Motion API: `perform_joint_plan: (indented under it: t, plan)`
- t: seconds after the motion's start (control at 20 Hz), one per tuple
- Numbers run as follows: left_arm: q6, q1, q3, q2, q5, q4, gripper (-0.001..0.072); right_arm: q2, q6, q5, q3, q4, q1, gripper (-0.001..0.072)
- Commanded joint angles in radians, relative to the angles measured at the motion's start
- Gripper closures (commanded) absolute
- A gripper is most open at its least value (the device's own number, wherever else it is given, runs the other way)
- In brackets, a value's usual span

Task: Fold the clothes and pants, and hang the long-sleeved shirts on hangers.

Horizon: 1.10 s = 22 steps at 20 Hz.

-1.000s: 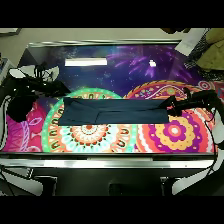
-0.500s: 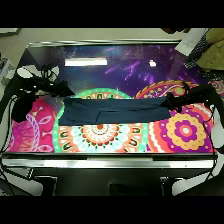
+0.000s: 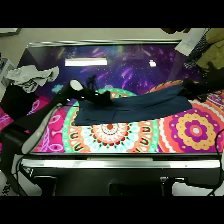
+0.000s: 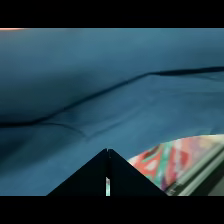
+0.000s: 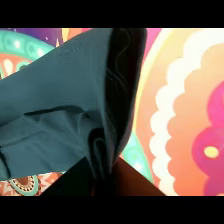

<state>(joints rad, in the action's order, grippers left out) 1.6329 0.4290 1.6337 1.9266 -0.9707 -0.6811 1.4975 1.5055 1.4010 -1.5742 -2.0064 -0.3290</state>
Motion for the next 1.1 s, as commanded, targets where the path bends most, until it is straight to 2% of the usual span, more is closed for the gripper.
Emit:
perform_joint_plan:
  t: [0.0, 0.2, 0.3, 0.45, 0.75, 0.95, 1.05]
  plan:
    - [0.029, 0.176, 0.001, 0.069, 0.191, 0.199, 0.0694, -0.102, -0.034, 0.068, -0.038, 0.072, 0.001, 0.068]
    - [0.028, 0.293, 0.001, 0.12, 0.32, 0.404, 0.0694, -0.206, -0.055, 0.107, -0.038, 0.117, 0.001, 0.068]
    - [0.029, 0.335, 0.025, 0.146, 0.363, 0.449, 0.0694, -0.243, -0.063, 0.116, -0.038, 0.119, 0.001, 0.068]
    - [0.034, 0.385, 0.133, 0.211, 0.362, 0.457, 0.0695, -0.28, -0.081, 0.132, -0.038, 0.117, 0.001, 0.068]
    - [0.167, 0.449, 0.298, 0.345, 0.396, 0.457, 0.0696, -0.302, -0.081, 0.18, -0.038, 0.114, 0.001, 0.068]
    - [0.163, 0.436, 0.307, 0.341, 0.367, 0.456, 0.0696, -0.303, -0.081, 0.141, -0.038, 0.115, 0.001, 0.0679]
    - [0.163, 0.398, 0.306, 0.316, 0.303, 0.427, 0.0697, -0.298, -0.082, 0.104, -0.038, 0.114, 0.001, 0.0679]
